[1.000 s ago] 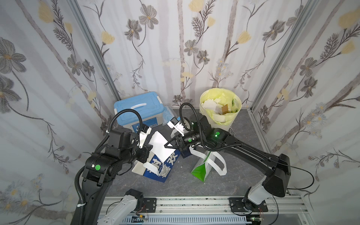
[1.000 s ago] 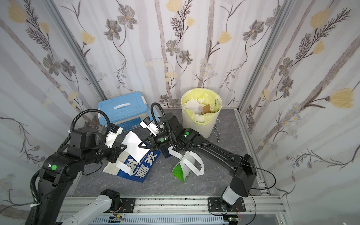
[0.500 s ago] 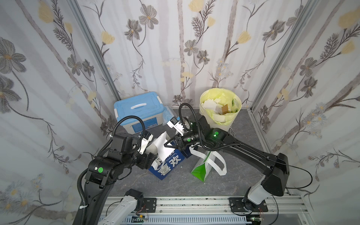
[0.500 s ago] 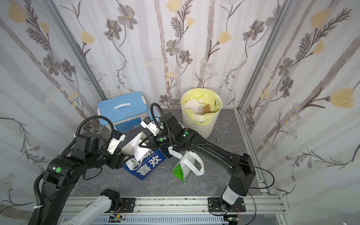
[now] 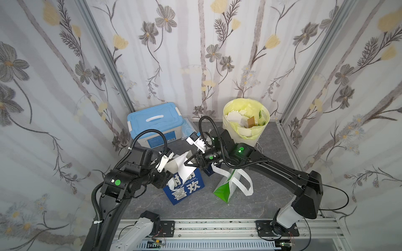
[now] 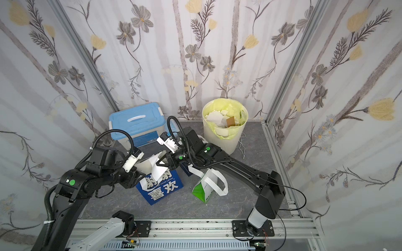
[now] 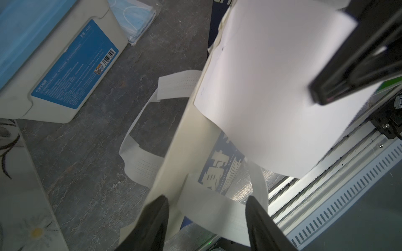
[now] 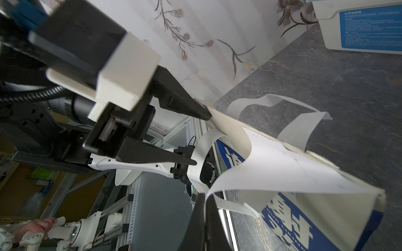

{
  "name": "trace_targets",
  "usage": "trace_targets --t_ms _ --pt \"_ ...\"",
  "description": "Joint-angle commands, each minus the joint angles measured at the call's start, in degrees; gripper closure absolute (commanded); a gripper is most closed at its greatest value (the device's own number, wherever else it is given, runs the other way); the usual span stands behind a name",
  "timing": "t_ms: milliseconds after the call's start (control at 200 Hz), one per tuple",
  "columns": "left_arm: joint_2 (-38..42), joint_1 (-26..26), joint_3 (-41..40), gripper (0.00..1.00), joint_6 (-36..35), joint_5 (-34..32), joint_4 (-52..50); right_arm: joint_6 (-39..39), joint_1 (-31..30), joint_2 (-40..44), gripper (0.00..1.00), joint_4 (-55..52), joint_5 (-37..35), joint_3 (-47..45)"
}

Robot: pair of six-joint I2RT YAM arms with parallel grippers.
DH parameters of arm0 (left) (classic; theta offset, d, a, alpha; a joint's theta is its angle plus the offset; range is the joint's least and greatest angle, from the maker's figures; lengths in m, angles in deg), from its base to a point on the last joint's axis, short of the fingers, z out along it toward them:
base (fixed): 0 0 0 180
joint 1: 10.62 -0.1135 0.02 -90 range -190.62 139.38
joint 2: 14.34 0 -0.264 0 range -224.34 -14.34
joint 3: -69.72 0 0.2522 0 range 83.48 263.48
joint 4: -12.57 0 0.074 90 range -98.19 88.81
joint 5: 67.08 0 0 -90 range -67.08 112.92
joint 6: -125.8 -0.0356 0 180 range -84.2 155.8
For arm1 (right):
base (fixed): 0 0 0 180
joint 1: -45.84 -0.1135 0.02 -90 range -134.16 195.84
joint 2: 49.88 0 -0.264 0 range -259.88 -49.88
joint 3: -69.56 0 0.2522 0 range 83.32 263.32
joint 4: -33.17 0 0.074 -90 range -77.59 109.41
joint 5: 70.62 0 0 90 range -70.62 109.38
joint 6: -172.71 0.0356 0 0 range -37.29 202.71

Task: Shred takeout receipts and throw away
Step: Tear off the takeout receipt from the takeout bag.

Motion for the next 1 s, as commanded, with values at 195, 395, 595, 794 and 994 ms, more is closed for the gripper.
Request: trace_targets --t_ms 195,395,595,794,994 --pt "-2.81 -0.02 4.26 0.30 -4.64 0.69 -2.00 -5.11 -0.56 -0.66 1.00 -4.88 -1.88 0.27" --pt "-5.38 -0.08 2.92 0.36 -7.09 2.19 -4.79 -5.22 -0.61 -0.44 1.00 -4.72 -2.09 0.32" --pt "-6.21 -0.11 2.40 0.48 -7.82 1.63 -6.61 -5.14 -0.61 -0.38 1.00 -4.81 -2.57 0.31" --pt "-6.16 -0.11 0.54 0.63 -8.14 1.07 -7.33 -4.76 -0.61 -0.27 1.00 -4.54 -2.75 0.36" --pt "-6.55 -0.11 -1.87 0.82 -8.44 -0.80 -6.01 -4.93 -0.74 0.01 1.00 -4.93 -3.18 1.42"
